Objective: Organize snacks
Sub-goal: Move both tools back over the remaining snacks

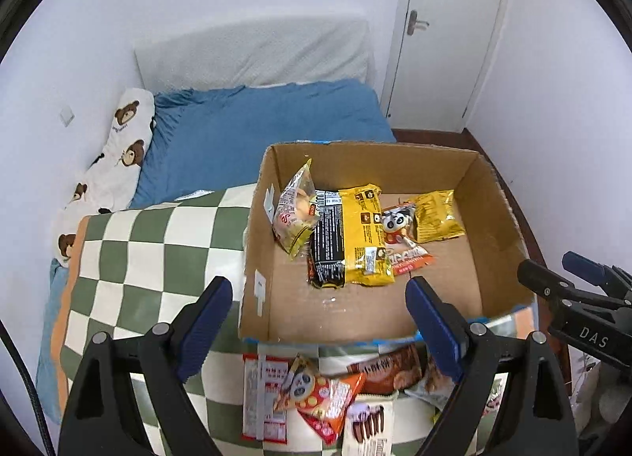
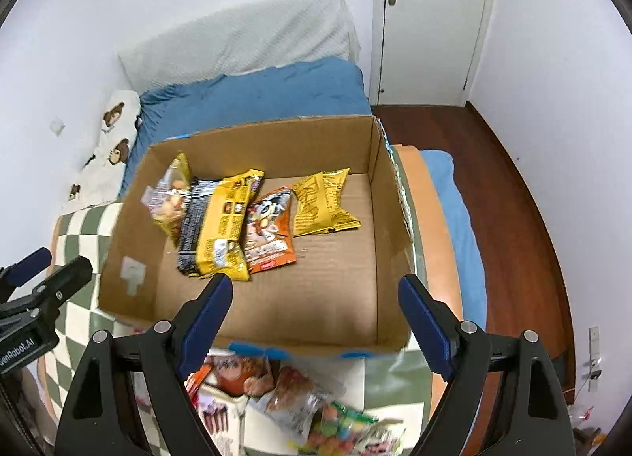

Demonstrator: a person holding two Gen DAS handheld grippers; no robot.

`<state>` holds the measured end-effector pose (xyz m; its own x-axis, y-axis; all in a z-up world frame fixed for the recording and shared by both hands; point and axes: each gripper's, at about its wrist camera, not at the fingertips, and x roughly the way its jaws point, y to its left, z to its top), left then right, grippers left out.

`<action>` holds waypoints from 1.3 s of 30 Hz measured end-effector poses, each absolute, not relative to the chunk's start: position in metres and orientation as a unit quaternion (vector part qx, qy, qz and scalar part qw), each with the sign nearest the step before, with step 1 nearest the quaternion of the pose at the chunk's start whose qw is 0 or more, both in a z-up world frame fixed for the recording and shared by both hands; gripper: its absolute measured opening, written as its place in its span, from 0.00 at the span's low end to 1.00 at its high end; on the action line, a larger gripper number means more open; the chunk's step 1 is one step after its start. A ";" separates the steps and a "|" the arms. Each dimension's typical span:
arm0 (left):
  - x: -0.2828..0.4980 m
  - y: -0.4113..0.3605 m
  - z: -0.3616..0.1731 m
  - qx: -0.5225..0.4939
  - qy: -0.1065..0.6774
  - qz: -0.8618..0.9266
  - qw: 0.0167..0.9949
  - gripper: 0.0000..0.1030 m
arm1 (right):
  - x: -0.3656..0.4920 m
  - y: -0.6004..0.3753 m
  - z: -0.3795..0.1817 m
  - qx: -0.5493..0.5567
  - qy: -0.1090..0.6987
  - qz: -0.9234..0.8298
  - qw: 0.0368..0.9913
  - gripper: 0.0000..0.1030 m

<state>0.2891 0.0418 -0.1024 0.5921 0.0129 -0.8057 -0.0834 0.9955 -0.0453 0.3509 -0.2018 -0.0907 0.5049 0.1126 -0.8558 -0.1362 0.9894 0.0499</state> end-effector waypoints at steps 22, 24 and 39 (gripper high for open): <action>0.191 0.078 -0.181 -0.077 0.551 0.067 0.828 0.87 | 0.245 -0.192 -0.139 0.082 0.575 0.118 0.805 0.90; 0.183 0.086 -0.204 -0.077 0.570 0.081 0.814 0.87 | 0.241 -0.180 -0.173 0.085 0.602 0.124 0.784 0.90; 0.211 0.104 -0.320 -0.056 0.661 0.073 0.745 0.87 | 0.224 -0.110 -0.311 0.020 0.685 0.124 0.717 0.57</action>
<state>0.2107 0.1037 -0.3205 0.1155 0.0348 -0.9927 -0.1816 0.9833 0.0133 0.2245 -0.1098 -0.3105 0.0297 0.2049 -0.9783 -0.1508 0.9685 0.1982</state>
